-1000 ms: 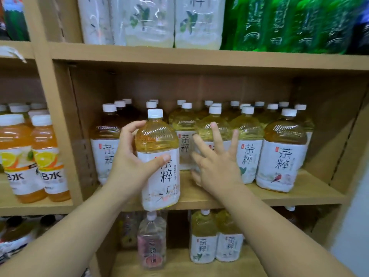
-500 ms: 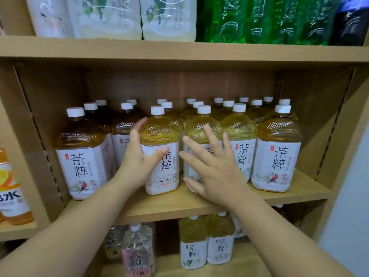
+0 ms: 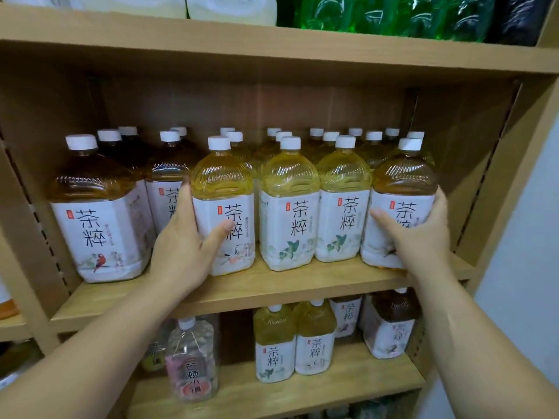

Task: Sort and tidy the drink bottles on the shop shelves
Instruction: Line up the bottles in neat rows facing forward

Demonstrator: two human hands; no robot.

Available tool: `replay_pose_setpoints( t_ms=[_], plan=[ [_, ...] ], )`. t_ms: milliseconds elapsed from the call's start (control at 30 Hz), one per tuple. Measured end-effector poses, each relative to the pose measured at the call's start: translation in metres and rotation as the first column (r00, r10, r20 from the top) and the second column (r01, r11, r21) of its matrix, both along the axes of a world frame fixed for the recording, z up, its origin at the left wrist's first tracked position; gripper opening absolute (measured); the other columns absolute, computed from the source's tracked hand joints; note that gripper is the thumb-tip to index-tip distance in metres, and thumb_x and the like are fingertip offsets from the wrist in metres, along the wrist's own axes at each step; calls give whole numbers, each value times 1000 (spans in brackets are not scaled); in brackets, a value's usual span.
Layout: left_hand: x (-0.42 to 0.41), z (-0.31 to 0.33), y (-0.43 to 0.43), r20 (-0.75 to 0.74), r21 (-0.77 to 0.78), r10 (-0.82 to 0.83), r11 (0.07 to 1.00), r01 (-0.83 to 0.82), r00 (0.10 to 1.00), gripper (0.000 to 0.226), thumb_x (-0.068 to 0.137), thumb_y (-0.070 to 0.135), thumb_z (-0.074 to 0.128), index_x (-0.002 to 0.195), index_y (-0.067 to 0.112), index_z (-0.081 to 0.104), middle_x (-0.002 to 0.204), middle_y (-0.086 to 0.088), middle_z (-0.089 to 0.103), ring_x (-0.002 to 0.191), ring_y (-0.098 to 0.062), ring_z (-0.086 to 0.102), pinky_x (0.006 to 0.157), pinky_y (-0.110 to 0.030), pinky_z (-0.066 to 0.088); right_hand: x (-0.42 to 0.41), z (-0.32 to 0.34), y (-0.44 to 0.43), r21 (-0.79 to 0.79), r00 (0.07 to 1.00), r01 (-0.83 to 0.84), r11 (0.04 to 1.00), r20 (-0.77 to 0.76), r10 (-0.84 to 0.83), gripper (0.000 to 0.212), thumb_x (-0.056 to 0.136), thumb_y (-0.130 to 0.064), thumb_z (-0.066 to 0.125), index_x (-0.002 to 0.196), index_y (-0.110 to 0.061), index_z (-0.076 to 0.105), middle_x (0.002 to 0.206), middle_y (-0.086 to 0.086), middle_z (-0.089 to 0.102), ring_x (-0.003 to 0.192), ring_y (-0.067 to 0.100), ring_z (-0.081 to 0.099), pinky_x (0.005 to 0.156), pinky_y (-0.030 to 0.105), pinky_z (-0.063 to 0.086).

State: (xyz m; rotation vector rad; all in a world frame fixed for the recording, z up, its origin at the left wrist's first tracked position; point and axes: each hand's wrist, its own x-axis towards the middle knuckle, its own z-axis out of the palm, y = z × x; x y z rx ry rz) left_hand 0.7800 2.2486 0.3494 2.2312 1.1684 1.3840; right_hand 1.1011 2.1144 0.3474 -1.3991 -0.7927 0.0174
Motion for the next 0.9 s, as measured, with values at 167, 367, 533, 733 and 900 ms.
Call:
replay_pose_setpoints(
  t_ms=[167, 367, 533, 733, 900],
  plan=[
    [4, -1, -10, -11, -11, -6, 1000, 6, 1000, 88, 87, 63, 56, 157, 42, 6, 138, 9, 61, 120, -20, 63, 95, -52, 55, 16, -11, -1, 6, 995, -95, 995, -27, 96, 79, 65, -33, 94, 132, -24, 53, 115, -8, 71, 103, 9, 71, 76, 24, 61],
    [16, -1, -12, -35, -36, 18, 999, -19, 999, 97, 80, 74, 47, 158, 37, 4, 138, 6, 62, 120, -23, 63, 96, -54, 54, 12, -16, -20, 68, 994, -108, 992, -11, 109, 77, 65, -30, 93, 131, -22, 53, 114, -9, 70, 102, 6, 70, 76, 23, 60],
    [23, 1, -4, -14, -73, -40, 997, 39, 999, 78, 88, 61, 59, 152, 37, 20, 130, 12, 64, 116, -17, 65, 93, -53, 57, 10, -15, -31, 77, 990, -134, 988, -20, 136, 78, 62, -34, 94, 129, -23, 55, 114, -5, 73, 103, 12, 72, 84, 41, 62],
    [38, 5, -4, -91, -94, 59, 993, -67, 994, 66, 89, 57, 63, 139, 26, 35, 125, -4, 49, 111, -25, 59, 86, -44, 53, 1, -13, -41, 85, 987, -159, 984, -27, 162, 79, 59, -38, 92, 128, -25, 56, 116, -6, 72, 104, 12, 72, 84, 43, 63],
    [35, -8, -48, 95, 24, 137, 990, -140, 986, 85, 92, 47, 67, 158, 22, 20, 140, -8, 37, 120, -14, 42, 101, -26, 37, -5, -18, -80, 107, 982, -187, 977, -4, 188, 68, 50, -47, 98, 106, -41, 61, 107, -9, 76, 97, 12, 74, 75, 34, 62]
  ],
)
